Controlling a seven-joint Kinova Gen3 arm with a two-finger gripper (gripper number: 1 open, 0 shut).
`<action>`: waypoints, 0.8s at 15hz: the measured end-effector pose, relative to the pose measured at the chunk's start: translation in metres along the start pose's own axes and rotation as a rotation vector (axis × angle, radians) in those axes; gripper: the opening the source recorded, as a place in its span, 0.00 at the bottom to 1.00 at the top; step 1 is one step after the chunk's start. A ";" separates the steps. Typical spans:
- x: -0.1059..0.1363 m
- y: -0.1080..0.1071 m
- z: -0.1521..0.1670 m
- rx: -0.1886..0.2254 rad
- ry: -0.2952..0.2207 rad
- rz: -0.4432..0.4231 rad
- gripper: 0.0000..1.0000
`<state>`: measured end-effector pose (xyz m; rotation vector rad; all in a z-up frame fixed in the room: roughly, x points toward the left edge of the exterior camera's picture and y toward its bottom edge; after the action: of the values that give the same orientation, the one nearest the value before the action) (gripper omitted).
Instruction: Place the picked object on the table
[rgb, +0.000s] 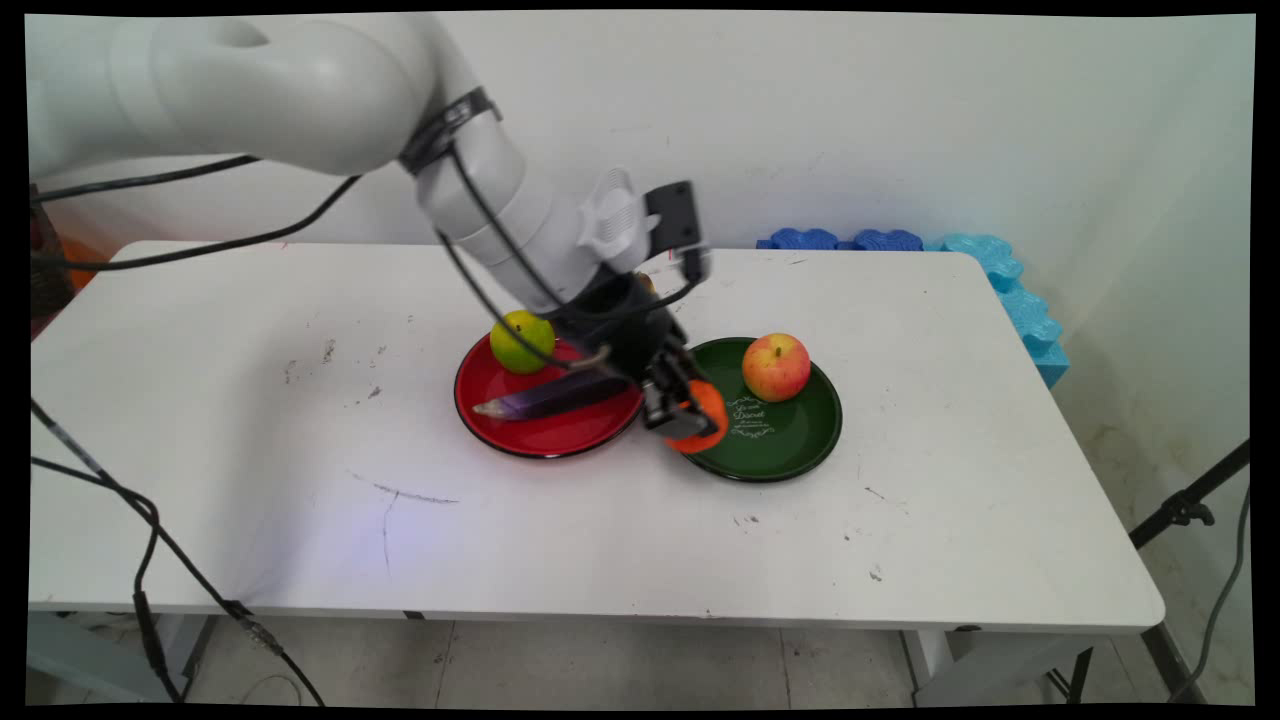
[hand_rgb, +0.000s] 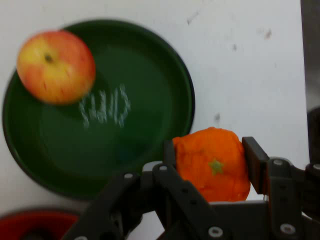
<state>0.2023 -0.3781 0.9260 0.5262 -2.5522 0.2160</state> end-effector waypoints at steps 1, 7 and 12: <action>-0.008 0.000 0.000 -0.003 -0.009 0.003 0.00; -0.054 0.000 0.020 -0.011 -0.053 0.013 0.00; -0.070 -0.003 0.046 -0.019 -0.043 0.008 0.00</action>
<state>0.2376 -0.3697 0.8506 0.5183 -2.5959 0.1854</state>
